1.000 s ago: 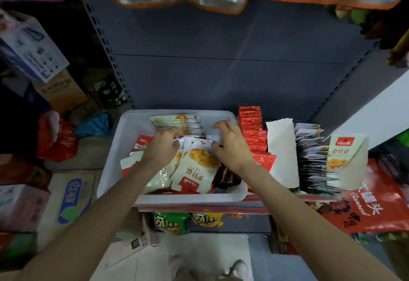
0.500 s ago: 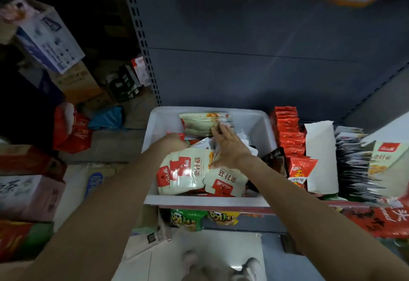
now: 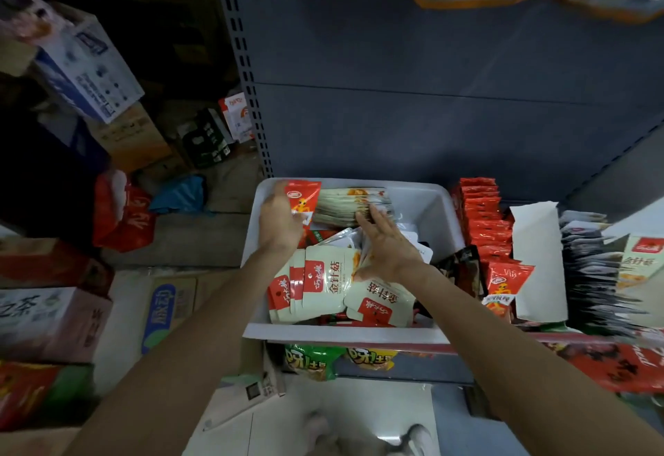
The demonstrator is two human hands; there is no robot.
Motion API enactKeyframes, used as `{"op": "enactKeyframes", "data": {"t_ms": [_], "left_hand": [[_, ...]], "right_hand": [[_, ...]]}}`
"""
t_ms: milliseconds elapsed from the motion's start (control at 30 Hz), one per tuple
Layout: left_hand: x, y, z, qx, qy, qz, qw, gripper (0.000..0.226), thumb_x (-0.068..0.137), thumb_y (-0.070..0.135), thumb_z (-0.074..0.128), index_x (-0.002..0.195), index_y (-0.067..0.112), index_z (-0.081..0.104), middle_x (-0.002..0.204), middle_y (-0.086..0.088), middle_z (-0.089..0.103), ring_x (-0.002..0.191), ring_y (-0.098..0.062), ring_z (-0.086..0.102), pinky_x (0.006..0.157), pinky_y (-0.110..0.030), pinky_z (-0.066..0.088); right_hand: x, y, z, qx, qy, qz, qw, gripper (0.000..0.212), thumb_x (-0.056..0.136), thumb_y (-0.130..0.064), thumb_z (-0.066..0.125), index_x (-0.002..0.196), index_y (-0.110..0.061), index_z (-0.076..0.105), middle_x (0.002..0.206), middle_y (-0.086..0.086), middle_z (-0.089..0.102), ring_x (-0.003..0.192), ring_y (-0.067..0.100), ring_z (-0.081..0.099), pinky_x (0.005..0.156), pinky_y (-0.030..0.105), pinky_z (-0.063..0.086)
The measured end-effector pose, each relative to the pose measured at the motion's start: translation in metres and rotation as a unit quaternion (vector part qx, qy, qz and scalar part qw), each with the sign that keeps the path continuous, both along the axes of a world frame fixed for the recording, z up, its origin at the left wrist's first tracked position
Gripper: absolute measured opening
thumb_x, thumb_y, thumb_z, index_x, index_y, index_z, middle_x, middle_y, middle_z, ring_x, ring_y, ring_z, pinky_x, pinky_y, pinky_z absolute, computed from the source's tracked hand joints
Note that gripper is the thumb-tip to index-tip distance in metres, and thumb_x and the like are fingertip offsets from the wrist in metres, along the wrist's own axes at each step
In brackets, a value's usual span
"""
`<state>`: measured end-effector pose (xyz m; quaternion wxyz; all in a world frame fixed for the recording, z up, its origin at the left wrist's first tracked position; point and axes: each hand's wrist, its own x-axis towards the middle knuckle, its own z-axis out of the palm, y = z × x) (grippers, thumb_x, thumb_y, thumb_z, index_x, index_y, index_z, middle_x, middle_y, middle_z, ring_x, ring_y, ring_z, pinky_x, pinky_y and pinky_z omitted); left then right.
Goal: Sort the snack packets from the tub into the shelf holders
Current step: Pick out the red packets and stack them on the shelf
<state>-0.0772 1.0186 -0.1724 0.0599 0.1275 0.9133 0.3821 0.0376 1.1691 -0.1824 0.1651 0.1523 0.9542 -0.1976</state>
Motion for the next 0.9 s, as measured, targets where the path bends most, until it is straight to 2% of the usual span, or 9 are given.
{"op": "enactKeyframes", "data": {"t_ms": [67,133,200,267,400,500,567,733,900], "left_hand": [[0.01,-0.002,0.011,0.075,0.051,-0.055,0.994,0.056,0.084,0.007,0.067,0.132,0.016,0.04,0.122,-0.008,0.058,0.113,-0.021,0.056,0.089,-0.03,0.048],[0.02,0.0,0.023,0.109,0.057,-0.101,0.987,0.06,0.084,0.007,0.067,0.134,0.021,0.037,0.111,0.0,0.06,0.103,-0.012,0.059,0.081,-0.021,0.049],[0.031,0.008,0.035,0.135,0.054,-0.142,0.979,0.064,0.081,0.009,0.07,0.134,0.024,0.037,0.098,0.01,0.059,0.093,-0.005,0.058,0.075,-0.012,0.045],[0.045,0.02,0.046,0.15,0.041,-0.172,0.973,0.071,0.078,0.011,0.074,0.137,0.024,0.036,0.089,0.016,0.055,0.086,0.0,0.055,0.076,-0.011,0.044],[0.071,0.057,0.058,0.152,-0.014,-0.246,0.957,0.06,0.073,0.019,0.079,0.124,0.022,0.046,0.086,0.012,0.058,0.081,-0.004,0.059,0.078,-0.022,0.049],[0.086,0.091,0.063,0.175,-0.052,-0.272,0.945,0.038,0.071,0.019,0.081,0.102,0.012,0.06,0.088,-0.001,0.068,0.079,-0.017,0.064,0.078,-0.031,0.052],[0.094,0.114,0.063,0.177,-0.079,-0.279,0.941,0.032,0.074,0.017,0.079,0.1,0.007,0.064,0.092,-0.006,0.069,0.081,-0.019,0.065,0.079,-0.028,0.051],[0.115,0.16,0.05,0.065,-0.055,-0.355,0.931,0.024,0.08,0.014,0.072,0.1,0.007,0.062,0.096,-0.011,0.069,0.09,-0.025,0.066,0.082,-0.037,0.052],[0.14,0.179,0.038,-0.044,-0.033,-0.379,0.924,0.02,0.082,0.021,0.071,0.094,0.006,0.068,0.088,-0.002,0.066,0.086,-0.017,0.062,0.071,-0.027,0.043]], "right_hand": [[-0.001,-0.001,0.01,-0.043,-0.001,-0.012,0.999,0.109,0.073,-0.035,0.078,0.151,-0.022,0.002,0.158,-0.003,-0.01,0.146,0.018,-0.007,0.116,0.034,0.011],[0.0,-0.002,0.028,-0.222,0.043,-0.09,0.97,0.085,0.08,-0.029,0.073,0.148,-0.023,0.021,0.154,-0.002,0.022,0.142,0.019,0.023,0.106,0.026,0.028],[0.005,-0.002,0.046,-0.431,0.146,-0.174,0.873,0.05,0.086,-0.025,0.066,0.13,-0.033,0.043,0.129,-0.007,0.055,0.124,0.016,0.05,0.095,0.024,0.04],[0.014,0.003,0.06,-0.498,0.229,-0.22,0.807,0.03,0.089,-0.02,0.062,0.114,-0.032,0.051,0.111,-0.001,0.065,0.107,0.015,0.062,0.087,0.024,0.05],[0.043,0.031,0.077,-0.471,0.346,-0.246,0.773,0.012,0.086,-0.005,0.064,0.093,-0.014,0.062,0.083,0.0,0.07,0.077,0.012,0.067,0.07,0.024,0.054],[0.071,0.062,0.088,-0.441,0.384,-0.266,0.767,0.01,0.083,-0.004,0.066,0.091,-0.01,0.064,0.077,-0.004,0.07,0.072,0.009,0.065,0.068,0.023,0.053],[0.089,0.082,0.095,-0.433,0.397,-0.272,0.762,0.01,0.083,-0.004,0.067,0.089,-0.011,0.064,0.076,-0.003,0.068,0.071,0.01,0.063,0.067,0.024,0.053],[0.129,0.128,0.111,-0.395,0.439,-0.289,0.753,0.014,0.086,-0.003,0.062,0.085,-0.017,0.062,0.076,-0.006,0.067,0.072,0.007,0.062,0.066,0.02,0.052],[0.156,0.159,0.109,-0.383,0.438,-0.308,0.752,0.014,0.088,-0.005,0.061,0.087,-0.018,0.059,0.082,-0.003,0.066,0.072,0.002,0.065,0.066,0.017,0.052]]}}
